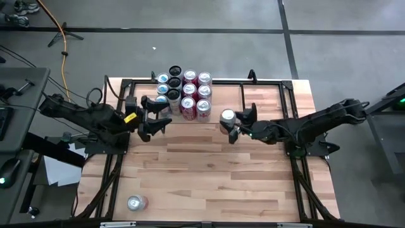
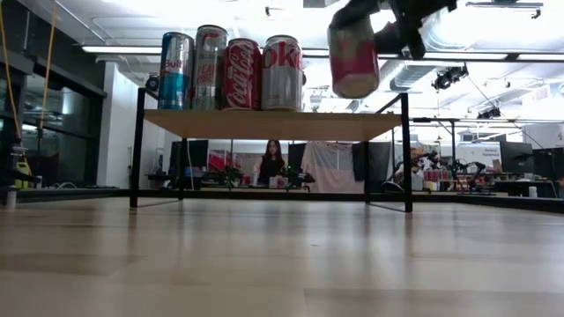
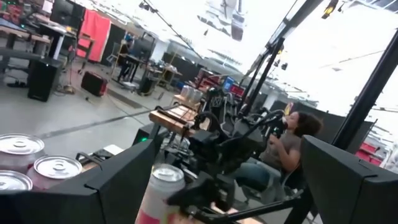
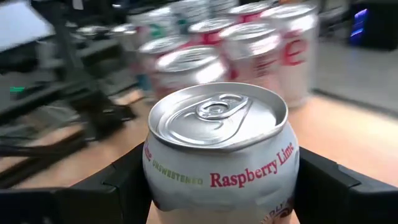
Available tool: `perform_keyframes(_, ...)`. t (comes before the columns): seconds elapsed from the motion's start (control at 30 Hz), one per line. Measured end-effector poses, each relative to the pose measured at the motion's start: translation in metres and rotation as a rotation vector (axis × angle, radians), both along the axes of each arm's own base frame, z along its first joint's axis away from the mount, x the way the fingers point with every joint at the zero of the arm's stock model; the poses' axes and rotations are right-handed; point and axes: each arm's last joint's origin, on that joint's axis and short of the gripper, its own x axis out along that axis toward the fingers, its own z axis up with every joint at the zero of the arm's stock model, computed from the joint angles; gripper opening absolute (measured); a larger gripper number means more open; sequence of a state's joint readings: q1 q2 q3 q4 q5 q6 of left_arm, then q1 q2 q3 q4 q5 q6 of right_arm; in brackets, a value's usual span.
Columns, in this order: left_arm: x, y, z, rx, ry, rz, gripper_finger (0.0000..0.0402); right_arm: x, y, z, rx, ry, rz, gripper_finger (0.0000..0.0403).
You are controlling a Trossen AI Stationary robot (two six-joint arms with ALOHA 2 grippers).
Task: Place canned beverage on shelf
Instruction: Put the right pink-white soda can on the shelf
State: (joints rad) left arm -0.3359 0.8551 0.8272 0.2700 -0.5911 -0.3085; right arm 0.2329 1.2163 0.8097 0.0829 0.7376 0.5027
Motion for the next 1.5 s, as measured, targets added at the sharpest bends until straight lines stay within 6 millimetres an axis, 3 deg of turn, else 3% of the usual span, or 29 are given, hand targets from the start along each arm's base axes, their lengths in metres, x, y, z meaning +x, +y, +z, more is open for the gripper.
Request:
perform_keyframes(0.23,0.002,-0.001,-0.001,0.006,0.003,-0.001,0.0339,0.001,-0.031,-0.002,-0.117,0.066,-0.161,0.0278)
perform_keyframes(0.7,0.001,0.0,0.001,0.001,-0.011,0.004,0.0339,0.026,-0.068,-0.017,-0.153,0.079,-0.181,0.0288)
perform_keyframes(1.5,0.002,0.0,0.0,0.001,-0.009,0.004,0.0339,0.027,-0.076,-0.019,-0.121,0.079,-0.139,0.0326)
